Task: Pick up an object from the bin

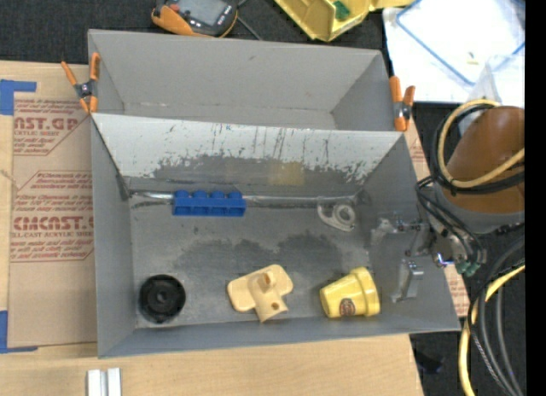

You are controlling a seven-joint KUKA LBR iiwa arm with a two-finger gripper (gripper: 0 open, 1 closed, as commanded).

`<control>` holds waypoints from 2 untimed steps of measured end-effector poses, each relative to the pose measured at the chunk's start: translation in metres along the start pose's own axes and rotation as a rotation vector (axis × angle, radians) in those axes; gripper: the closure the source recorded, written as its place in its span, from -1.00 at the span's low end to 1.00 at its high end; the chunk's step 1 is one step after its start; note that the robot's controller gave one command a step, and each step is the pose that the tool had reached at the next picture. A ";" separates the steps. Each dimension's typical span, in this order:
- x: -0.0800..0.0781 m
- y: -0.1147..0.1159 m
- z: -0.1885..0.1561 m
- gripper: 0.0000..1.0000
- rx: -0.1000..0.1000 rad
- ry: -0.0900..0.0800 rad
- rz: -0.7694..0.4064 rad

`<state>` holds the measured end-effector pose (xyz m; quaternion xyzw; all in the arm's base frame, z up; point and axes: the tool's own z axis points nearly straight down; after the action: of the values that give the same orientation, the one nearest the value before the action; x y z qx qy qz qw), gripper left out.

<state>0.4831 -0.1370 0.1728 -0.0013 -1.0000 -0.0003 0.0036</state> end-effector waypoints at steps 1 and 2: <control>-0.002 0.001 -0.004 -1.00 0.002 -0.008 -0.002; -0.005 0.024 0.102 -1.00 0.006 -0.018 -0.566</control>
Offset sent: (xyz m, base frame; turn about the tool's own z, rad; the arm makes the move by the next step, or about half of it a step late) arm 0.0005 0.0225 -0.1028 -0.5691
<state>0.4873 -0.1131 0.0712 0.2778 -0.9606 0.0016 -0.0056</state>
